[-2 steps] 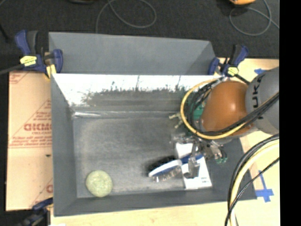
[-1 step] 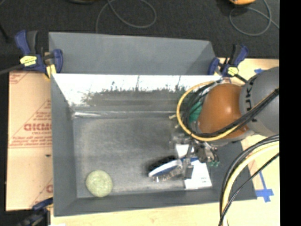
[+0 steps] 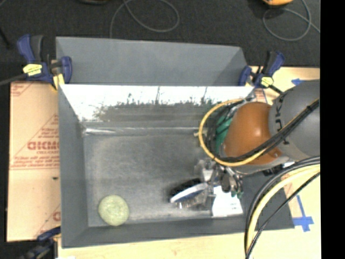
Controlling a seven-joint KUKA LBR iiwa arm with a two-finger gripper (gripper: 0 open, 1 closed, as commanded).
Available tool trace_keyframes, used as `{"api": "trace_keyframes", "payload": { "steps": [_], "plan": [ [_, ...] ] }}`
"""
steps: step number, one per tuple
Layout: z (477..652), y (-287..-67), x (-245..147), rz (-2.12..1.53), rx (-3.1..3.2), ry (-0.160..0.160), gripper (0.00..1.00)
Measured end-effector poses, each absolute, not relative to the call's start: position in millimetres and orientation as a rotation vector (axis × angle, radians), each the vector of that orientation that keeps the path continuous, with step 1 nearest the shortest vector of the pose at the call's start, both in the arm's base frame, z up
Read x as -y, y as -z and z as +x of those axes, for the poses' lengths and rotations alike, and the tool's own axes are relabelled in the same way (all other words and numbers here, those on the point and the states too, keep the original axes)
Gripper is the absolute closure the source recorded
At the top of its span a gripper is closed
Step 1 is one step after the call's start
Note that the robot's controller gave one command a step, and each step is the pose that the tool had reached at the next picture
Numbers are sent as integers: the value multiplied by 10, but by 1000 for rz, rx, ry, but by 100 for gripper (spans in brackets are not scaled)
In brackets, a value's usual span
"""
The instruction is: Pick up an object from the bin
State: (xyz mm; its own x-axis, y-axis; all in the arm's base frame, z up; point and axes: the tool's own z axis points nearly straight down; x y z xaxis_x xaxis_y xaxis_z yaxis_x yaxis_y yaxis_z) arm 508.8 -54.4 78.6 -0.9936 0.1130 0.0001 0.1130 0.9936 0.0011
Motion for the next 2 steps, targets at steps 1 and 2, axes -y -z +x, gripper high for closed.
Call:
{"api": "trace_keyframes", "payload": {
  "steps": [1, 2],
  "plan": [
    [5032, -751, 355, 307, 3124, -1, 0],
    [4878, -700, 83, 297, 3123, 2, 100]
  ]
}}
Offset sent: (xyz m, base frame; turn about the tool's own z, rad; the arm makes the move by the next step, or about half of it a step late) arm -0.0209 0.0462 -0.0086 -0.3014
